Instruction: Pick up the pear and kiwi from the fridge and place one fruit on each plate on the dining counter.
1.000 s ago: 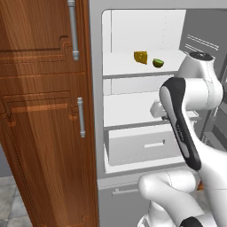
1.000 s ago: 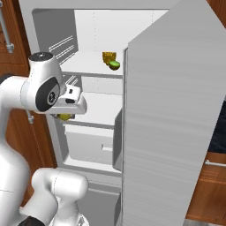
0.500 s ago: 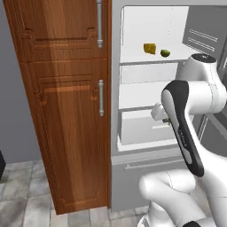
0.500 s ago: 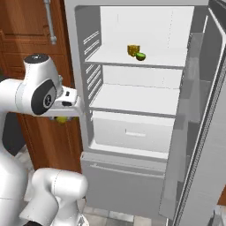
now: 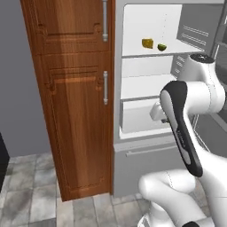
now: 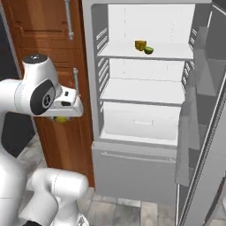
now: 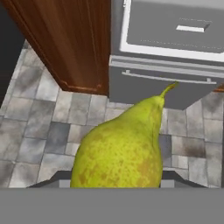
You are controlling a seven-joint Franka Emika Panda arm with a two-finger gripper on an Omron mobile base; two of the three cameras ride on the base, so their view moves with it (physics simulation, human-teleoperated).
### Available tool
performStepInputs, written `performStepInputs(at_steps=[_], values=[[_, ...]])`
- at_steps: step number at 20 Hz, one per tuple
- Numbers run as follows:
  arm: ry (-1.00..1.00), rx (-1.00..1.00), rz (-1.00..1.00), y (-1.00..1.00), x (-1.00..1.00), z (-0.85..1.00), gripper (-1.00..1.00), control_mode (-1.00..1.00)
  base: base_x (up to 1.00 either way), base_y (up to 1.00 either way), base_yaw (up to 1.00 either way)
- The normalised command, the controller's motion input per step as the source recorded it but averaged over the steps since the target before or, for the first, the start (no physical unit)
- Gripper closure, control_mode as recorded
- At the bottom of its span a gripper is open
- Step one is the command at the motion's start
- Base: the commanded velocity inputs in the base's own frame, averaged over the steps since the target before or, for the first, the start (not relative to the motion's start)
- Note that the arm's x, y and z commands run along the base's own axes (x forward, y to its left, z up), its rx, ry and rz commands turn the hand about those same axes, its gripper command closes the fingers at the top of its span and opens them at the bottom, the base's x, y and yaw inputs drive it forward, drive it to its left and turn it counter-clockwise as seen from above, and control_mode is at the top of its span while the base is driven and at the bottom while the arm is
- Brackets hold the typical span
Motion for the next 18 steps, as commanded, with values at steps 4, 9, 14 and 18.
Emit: performStepInputs(at_steps=[4, 9, 14, 18], values=[[0.0, 0.0, 0.0, 0.0, 0.0, 0.0, 1.0, 1.0, -0.37, 0.22, -0.55], [0.0, 0.0, 0.0, 0.0, 0.0, 0.0, 1.0, 1.0, -0.01, 0.45, -0.74], [0.0, 0.0, 0.0, 0.0, 0.0, 0.0, 1.0, 1.0, -0.22, 0.33, -0.79], [0.0, 0.0, 0.0, 0.0, 0.0, 0.0, 1.0, 1.0, -0.53, 0.18, -0.77]])
